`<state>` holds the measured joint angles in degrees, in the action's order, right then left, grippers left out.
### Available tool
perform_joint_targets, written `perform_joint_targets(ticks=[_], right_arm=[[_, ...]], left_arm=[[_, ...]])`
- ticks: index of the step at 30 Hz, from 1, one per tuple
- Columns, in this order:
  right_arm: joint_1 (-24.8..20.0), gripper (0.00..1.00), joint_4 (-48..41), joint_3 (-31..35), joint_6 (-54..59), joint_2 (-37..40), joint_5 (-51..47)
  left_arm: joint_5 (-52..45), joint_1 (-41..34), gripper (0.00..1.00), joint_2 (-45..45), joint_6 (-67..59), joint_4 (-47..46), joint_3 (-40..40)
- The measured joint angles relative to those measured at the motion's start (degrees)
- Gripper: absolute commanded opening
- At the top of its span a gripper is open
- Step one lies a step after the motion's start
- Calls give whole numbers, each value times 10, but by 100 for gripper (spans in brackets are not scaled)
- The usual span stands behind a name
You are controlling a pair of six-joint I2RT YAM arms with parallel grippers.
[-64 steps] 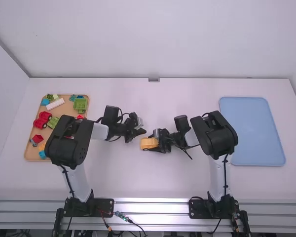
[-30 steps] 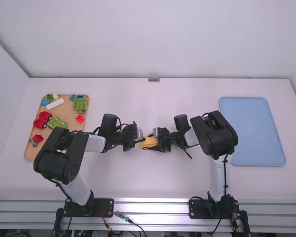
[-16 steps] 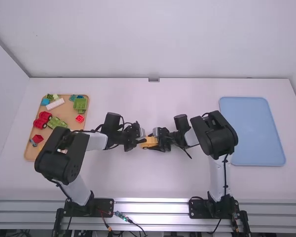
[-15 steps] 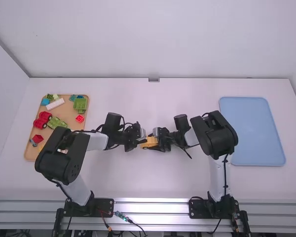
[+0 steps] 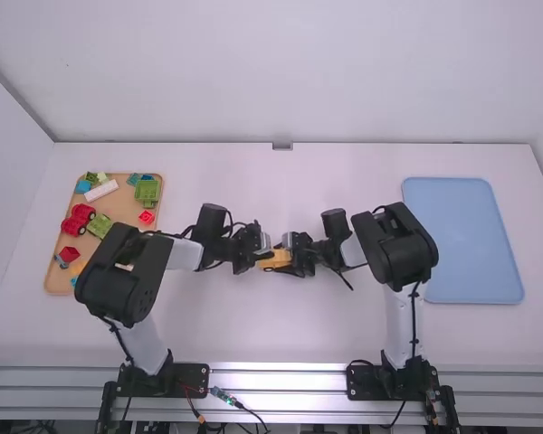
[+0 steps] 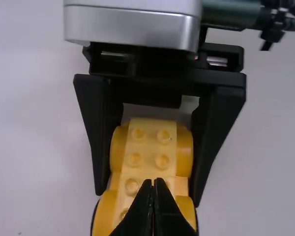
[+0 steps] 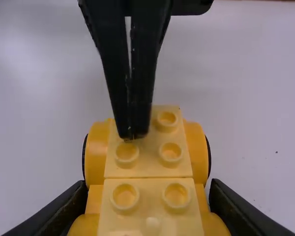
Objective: Assemble lego blocks to make yellow taxi
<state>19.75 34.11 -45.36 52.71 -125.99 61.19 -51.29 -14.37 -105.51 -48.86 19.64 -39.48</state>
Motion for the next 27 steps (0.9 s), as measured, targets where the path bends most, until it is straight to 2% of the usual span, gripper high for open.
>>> perform_joint_targets(ticks=[4, 14, 27], right_arm=[[-1, 28, 0, 0, -1, 0, -1], [-2, 25, 8, 2, -3, 0, 0], [-2, 25, 13, 5, -9, -2, 6]], left_arm=[[-3, 0, 2, -14, 0, -18, -22], [-7, 1, 2, -18, -2, -4, -12], [-6, 2, 2, -13, 23, 92, 34]])
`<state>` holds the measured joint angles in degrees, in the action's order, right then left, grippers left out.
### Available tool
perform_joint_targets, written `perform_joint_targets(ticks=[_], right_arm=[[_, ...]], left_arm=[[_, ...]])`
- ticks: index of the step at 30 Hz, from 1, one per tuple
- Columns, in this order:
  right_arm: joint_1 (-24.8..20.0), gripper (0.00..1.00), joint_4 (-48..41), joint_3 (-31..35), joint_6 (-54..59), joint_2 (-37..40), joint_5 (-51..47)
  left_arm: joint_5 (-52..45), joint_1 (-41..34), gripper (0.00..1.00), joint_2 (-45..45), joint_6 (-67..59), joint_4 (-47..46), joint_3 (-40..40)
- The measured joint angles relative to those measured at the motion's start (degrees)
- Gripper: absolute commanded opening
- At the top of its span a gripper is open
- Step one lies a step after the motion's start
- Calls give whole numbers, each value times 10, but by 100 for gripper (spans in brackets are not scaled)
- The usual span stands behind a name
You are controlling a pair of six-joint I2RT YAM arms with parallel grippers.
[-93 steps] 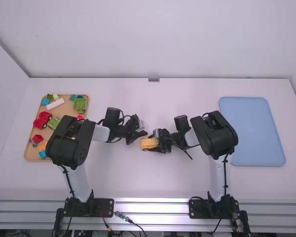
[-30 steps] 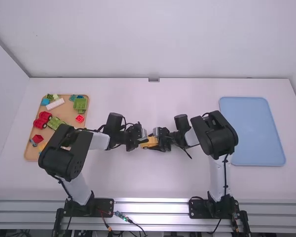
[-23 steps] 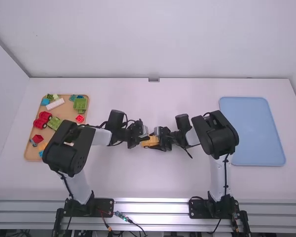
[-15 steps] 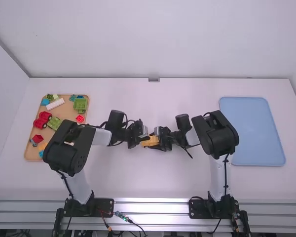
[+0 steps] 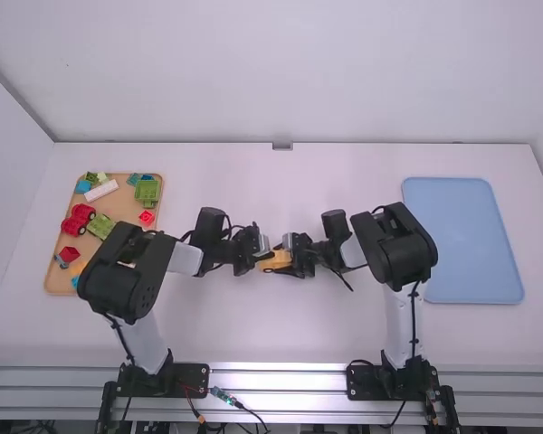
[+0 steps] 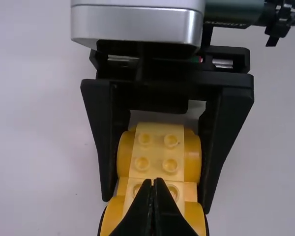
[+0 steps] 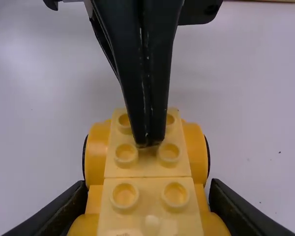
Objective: Assemble lego blocks to make yellow taxi
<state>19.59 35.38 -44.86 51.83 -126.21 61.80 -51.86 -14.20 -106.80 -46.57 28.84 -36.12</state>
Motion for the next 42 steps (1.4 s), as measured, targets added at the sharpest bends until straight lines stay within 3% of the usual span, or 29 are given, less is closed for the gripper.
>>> perform_joint_targets(ticks=[6, 9, 12, 18, 19, 21, 24, 26, 27, 28, 31, 33, 42], right_arm=[[0, 24, 2, 0, 1, 0, -3], [-3, 24, 3, 0, 1, 0, -4], [-11, 25, 2, 0, -3, 0, -5], [-18, 28, 3, 0, -5, 0, -5], [-18, 29, 3, 0, -6, 0, -7], [-15, 33, 7, 0, -15, 0, -15], [-9, 36, 10, -2, -23, 0, -27], [-5, 41, 11, -3, -25, 0, -30], [-3, 52, 11, -3, -26, 0, -32], [-3, 71, 10, -3, -30, 0, -33], [-3, 93, 10, -3, -39, 0, -33], [-5, 99, 9, -3, -43, 0, -35], [-42, 99, 5, 35, -57, 34, -50]], left_arm=[[-3, 22, 2, 29, 48, -13, 9], [0, 49, 2, 94, 72, -69, 2], [12, 87, 2, 195, 76, -189, -39], [106, 103, 2, 270, 78, -325, -84], [125, 103, 6, 271, 82, -334, -84], [184, 102, 38, 269, 109, -342, -80], [228, 103, 39, 269, 132, -342, -75], [251, 102, 47, 269, 144, -342, -72], [265, 102, 72, 269, 150, -343, -69], [277, 102, 99, 269, 156, -343, -66], [303, 102, 99, 269, 169, -344, -65], [316, 102, 99, 269, 171, -346, -65], [314, 102, 99, 269, 184, -336, -64]])
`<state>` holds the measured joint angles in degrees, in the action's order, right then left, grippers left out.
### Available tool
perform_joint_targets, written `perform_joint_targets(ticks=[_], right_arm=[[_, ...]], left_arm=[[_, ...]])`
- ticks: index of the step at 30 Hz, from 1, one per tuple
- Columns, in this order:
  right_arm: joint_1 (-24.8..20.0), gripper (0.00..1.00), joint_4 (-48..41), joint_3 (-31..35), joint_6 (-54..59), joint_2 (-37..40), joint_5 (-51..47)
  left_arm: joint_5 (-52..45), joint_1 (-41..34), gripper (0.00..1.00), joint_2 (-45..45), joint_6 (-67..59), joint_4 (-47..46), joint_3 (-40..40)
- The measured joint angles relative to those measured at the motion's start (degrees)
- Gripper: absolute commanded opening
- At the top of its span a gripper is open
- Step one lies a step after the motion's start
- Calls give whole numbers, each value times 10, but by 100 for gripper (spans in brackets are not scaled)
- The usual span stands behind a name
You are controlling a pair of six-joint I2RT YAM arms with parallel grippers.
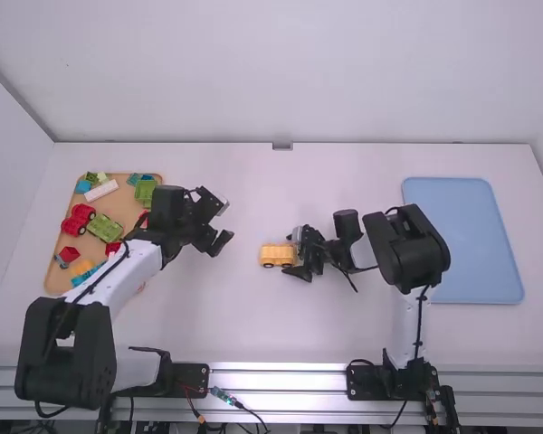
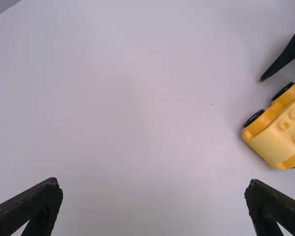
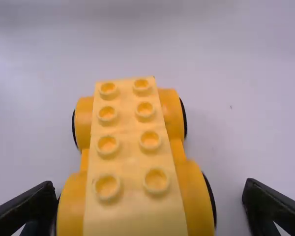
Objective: Assemble lego blocks to make yellow taxi
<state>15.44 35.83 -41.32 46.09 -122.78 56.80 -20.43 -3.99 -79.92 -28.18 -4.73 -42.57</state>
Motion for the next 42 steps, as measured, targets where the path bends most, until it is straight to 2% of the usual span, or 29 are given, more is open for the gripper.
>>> perform_joint_targets(ticks=[3, 7, 9, 10, 13, 15, 16, 17, 18, 20, 24, 31, 37, 42], right_arm=[[-12, 99, -3, 32, -7, 36, -21], [-15, 99, -4, 72, -33, 123, -89], [-13, 99, -4, 81, -47, 157, -114], [-12, 99, -4, 85, -54, 176, -128], [-8, 99, 0, 100, -69, 233, -162], [-5, 99, -4, 111, -76, 274, -178], [-6, 99, -5, 114, -79, 286, -182], [-6, 99, -7, 114, -80, 292, -183], [-6, 99, -12, 114, -82, 301, -186], [-7, 99, -47, 111, -82, 318, -191], [-7, 99, -104, 89, -82, 324, -195], [-7, 99, -176, 18, -80, 324, -195], [-3, 99, -185, 1, -72, 324, -198], [11, 99, -193, 1, -69, 324, -215]], left_arm=[[-20, 0, 99, -1, 41, 67, 7], [-8, 0, 99, -4, 193, 228, 6], [16, 2, 99, -4, 238, 234, -1], [32, 5, 99, -4, 262, 219, -9], [71, 29, 99, -4, 297, 88, -62], [95, 73, 99, -9, 288, -115, -154], [108, 94, 99, -11, 281, -182, -191], [113, 99, 99, -12, 281, -199, -202], [139, 127, 99, -17, 277, -266, -247], [189, 174, 99, -25, 280, -327, -307], [239, 248, 99, -33, 282, -338, -347], [220, 341, 99, -74, 216, -320, -345], [309, 377, 99, -98, 186, -313, -305], [367, 386, 99, -98, 263, -242, -245]])
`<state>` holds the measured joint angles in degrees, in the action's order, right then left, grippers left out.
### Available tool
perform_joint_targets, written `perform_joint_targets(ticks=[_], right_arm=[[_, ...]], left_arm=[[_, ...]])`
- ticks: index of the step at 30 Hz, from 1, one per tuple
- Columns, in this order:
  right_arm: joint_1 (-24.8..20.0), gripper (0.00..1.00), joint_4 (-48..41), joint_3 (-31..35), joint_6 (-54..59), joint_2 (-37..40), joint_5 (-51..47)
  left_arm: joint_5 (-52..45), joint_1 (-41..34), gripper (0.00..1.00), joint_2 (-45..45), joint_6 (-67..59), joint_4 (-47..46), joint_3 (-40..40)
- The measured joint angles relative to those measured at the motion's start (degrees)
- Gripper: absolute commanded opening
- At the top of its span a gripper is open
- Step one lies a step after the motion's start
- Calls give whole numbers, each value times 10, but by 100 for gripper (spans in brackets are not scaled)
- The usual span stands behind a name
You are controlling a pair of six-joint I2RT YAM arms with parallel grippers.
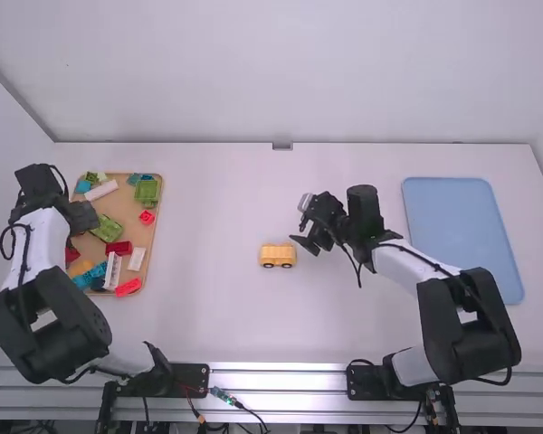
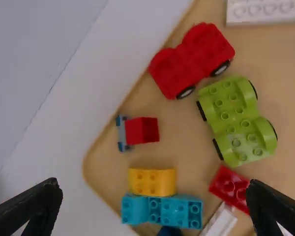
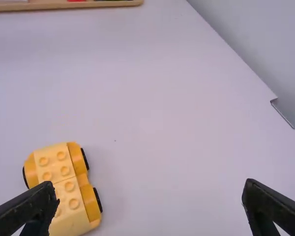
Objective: Assemble lego blocks to make yellow taxi
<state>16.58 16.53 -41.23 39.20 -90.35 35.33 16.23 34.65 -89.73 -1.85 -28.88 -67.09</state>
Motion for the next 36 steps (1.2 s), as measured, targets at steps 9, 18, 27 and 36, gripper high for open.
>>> perform_joint_targets(ticks=[9, 18, 27, 36], right_arm=[[-11, 99, -5, 0, 0, 0, -9], [-6, 99, -7, 0, 0, 0, -10], [-7, 99, -7, 0, 0, 0, -10], [-6, 99, -7, 0, 3, 0, -11]], left_arm=[[-54, 46, 99, 0, 120, 132, 141], [-182, 156, 99, -32, 186, 76, 115], [-221, 139, 99, -201, 183, -124, -80], [-185, 140, 99, -221, 291, -165, -122]])
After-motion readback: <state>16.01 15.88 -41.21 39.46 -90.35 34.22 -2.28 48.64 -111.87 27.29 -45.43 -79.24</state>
